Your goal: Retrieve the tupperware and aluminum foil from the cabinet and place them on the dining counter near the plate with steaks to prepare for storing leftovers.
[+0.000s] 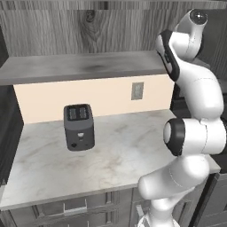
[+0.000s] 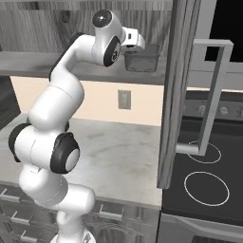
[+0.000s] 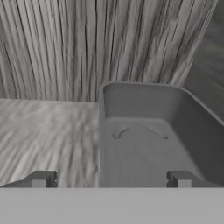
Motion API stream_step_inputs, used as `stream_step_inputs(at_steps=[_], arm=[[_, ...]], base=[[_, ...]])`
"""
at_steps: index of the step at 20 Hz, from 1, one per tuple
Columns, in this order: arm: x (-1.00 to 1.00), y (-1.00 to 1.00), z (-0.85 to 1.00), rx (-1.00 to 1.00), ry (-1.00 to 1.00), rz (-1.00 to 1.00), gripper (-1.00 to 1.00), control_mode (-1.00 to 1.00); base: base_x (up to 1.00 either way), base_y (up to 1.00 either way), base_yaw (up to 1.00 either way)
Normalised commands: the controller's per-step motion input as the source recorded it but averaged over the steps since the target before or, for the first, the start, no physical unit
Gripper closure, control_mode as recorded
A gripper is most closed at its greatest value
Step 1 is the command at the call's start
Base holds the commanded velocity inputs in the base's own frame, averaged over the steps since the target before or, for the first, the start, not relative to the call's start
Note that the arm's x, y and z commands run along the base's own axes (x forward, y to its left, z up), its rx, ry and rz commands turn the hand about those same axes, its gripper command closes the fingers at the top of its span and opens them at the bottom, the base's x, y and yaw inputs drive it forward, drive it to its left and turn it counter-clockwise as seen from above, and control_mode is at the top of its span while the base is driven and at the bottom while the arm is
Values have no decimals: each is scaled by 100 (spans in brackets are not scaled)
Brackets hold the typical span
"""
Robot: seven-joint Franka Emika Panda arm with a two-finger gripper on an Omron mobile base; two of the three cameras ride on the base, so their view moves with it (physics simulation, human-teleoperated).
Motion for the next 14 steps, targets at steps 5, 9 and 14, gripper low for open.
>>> stream_step_inputs(at_steps=[5,9,14], arm=[[25,-20,-12,3,2,6,-100,-100],[3,0,-23,0,5,7,100,-100],[1,0,-26,0,7,5,100,-100]], base=[[0,0,0],[0,0,0],[0,0,0]])
